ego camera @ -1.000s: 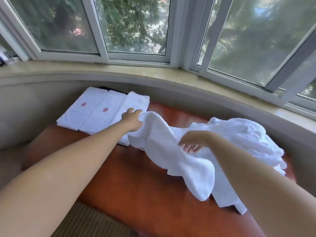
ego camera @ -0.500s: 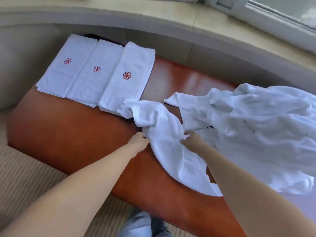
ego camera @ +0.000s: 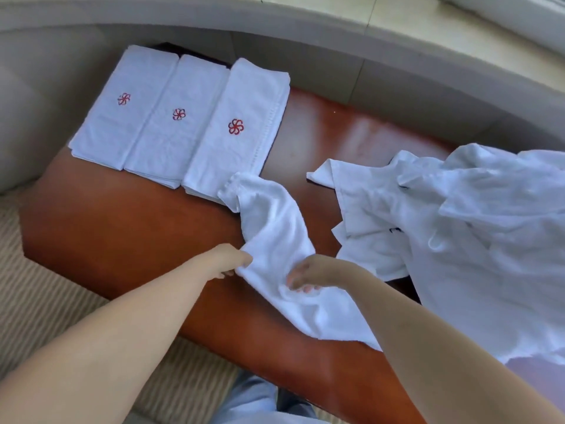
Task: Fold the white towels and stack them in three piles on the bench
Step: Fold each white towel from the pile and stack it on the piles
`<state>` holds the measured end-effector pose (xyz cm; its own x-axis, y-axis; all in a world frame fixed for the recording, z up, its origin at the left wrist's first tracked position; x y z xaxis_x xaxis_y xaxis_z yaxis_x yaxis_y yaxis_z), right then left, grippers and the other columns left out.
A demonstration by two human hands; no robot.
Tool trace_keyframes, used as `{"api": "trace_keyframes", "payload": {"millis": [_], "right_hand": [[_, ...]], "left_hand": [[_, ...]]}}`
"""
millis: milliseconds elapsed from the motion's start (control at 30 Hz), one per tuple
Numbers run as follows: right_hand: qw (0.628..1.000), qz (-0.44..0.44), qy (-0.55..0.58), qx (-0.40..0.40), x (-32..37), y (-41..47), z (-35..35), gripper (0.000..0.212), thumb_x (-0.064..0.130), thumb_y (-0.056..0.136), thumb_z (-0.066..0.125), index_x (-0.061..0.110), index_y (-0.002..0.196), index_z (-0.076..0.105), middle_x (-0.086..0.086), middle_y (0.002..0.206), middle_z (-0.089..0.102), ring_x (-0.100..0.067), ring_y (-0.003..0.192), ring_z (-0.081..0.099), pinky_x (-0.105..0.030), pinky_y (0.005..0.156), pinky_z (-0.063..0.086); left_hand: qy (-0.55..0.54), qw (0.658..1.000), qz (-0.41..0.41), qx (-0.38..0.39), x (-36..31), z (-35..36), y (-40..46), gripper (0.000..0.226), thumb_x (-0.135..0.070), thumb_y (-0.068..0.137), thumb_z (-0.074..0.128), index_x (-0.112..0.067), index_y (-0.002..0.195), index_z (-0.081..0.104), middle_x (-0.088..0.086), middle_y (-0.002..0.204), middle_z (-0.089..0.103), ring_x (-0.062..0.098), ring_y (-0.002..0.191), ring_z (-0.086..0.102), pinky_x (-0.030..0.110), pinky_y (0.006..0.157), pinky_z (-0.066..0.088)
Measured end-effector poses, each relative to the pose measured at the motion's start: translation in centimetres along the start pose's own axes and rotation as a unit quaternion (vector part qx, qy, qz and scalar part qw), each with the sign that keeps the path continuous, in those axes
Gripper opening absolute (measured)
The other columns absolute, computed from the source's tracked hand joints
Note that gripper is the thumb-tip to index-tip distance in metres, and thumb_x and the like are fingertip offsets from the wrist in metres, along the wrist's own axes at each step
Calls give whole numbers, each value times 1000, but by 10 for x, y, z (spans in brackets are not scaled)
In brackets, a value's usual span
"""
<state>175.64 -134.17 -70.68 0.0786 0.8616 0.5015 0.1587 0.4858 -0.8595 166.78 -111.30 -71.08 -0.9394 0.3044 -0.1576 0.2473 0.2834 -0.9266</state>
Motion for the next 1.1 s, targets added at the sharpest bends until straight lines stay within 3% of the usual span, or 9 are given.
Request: {"api": "trace_keyframes", "payload": {"millis": [67, 167, 267, 333, 433, 533, 733, 967, 1100], "right_hand": [[996, 14, -1, -84, 4, 11, -7, 15, 22, 86, 65, 13, 92, 76, 1, 81, 69, -17, 77, 64, -28, 69, 48], [960, 44, 22, -274, 2, 23, -22, 21, 26, 92, 63, 15, 110, 64, 4, 90, 66, -19, 85, 63, -32, 73, 49], [945, 58, 156, -280, 4, 44, -16, 47, 37, 93, 66, 17, 133, 54, 8, 92, 60, -12, 82, 59, -28, 70, 46], [941, 52, 214, -257, 12, 57, -8, 35, 40, 91, 66, 20, 119, 59, 6, 92, 59, -16, 81, 57, -26, 62, 40], [944, 8, 245, -222, 29, 75, 8, 24, 27, 88, 64, 13, 72, 52, 1, 70, 52, -18, 67, 48, -28, 59, 35], [919, -42, 285, -268, 41, 72, 7, 27, 25, 82, 61, 2, 73, 50, 1, 68, 45, -16, 65, 41, -31, 62, 32], [786, -20, 470, -400, 3, 20, -42, 25, 30, 74, 60, 11, 68, 45, 10, 63, 39, -16, 64, 35, -32, 63, 31], [772, 86, 492, -393, -31, 34, -30, 14, 22, 90, 51, 7, 92, 53, -13, 91, 51, -28, 77, 52, -46, 76, 59], [776, 78, 490, -389, -20, 18, -37, 10, 21, 90, 56, 11, 92, 57, -11, 91, 53, -25, 77, 52, -37, 68, 54]], "left_hand": [[51, 996, -77, 10, 38, -16, 1, 30, -27, 83, 62, -13, 109, 63, 2, 106, 66, 19, 98, 64, 35, 96, 53], [101, 989, -107, 17, 76, -27, 9, 47, -33, 85, 63, -12, 127, 56, -1, 111, 59, 16, 99, 59, 31, 90, 52], [-35, 999, 8, -40, 76, -27, 24, 69, -54, 84, 72, -17, 137, 46, -3, 120, 54, 16, 106, 56, 33, 91, 51], [-129, 985, 63, -96, 58, -27, 29, 84, -71, 77, 71, -25, 141, 42, -6, 122, 54, 16, 108, 58, 34, 91, 51], [-159, 979, 70, -107, 36, -26, 43, 50, -67, 80, 68, -28, 107, 54, -9, 94, 59, 12, 83, 59, 30, 71, 45], [-131, 981, 100, -105, 27, -28, 49, 40, -37, 84, 65, -22, 65, 33, -8, 57, 34, 12, 52, 33, 32, 53, 28], [-267, 933, 117, -213, 40, -35, 36, 27, -31, 80, 54, -18, 67, 35, -4, 61, 32, 16, 58, 29, 33, 56, 25], [-169, 970, -18, -173, 98, -37, 51, 23, -27, 86, 58, -12, 71, 49, 1, 65, 45, 19, 59, 42, 31, 56, 34], [-192, 972, 16, -139, 91, -39, 43, 22, -17, 80, 55, -17, 66, 38, -2, 62, 33, 16, 58, 29, 31, 57, 26]]}}
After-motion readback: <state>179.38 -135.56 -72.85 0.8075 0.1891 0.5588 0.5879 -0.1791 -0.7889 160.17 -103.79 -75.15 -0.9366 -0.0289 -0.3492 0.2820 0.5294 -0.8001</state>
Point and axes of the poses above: each hand's wrist, its own y-axis towards the middle knuckle, its own z-axis out of the palm, x = y × z, the point moved 3 cm from there along y, towards the middle knuckle
